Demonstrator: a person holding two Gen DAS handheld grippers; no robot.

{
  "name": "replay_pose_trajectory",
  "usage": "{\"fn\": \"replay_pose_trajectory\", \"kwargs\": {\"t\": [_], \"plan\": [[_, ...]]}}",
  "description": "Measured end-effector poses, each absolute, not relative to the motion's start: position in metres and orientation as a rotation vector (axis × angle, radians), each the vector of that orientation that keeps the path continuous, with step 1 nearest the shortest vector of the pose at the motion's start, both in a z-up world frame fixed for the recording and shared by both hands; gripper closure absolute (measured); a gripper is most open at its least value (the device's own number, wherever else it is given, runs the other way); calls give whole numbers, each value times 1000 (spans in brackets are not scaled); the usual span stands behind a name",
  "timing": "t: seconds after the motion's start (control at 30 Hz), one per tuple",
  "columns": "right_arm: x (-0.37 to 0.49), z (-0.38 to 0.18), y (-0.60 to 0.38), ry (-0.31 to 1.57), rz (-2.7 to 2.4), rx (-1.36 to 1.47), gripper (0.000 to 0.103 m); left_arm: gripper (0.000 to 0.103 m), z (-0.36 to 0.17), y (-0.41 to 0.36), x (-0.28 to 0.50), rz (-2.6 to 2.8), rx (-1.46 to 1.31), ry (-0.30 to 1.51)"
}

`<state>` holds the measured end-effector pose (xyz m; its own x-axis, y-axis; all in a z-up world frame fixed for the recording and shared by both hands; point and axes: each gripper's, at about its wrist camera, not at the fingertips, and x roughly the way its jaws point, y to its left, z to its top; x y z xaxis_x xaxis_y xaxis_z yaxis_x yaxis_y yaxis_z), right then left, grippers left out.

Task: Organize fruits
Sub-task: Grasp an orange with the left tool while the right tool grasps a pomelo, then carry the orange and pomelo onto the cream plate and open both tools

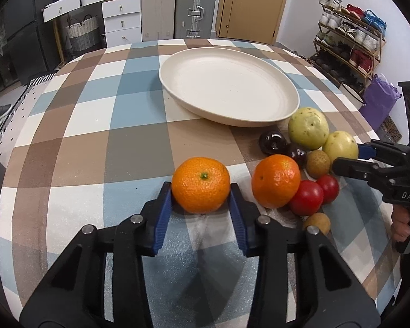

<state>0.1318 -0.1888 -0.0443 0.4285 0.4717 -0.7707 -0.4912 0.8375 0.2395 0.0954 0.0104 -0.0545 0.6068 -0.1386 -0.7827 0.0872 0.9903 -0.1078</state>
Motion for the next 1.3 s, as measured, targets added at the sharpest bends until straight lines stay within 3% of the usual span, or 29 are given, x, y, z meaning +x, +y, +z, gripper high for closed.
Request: {"fn": "replay_pose_trajectory", "kwargs": {"t": [0.57,1.3], "plan": [[127,-8,-199,842,609,5,53,66,-9,15,84,-115,-105,773],[170,40,-182,725,610,53,53,66,26,10,132,-110,-103,704]]}}
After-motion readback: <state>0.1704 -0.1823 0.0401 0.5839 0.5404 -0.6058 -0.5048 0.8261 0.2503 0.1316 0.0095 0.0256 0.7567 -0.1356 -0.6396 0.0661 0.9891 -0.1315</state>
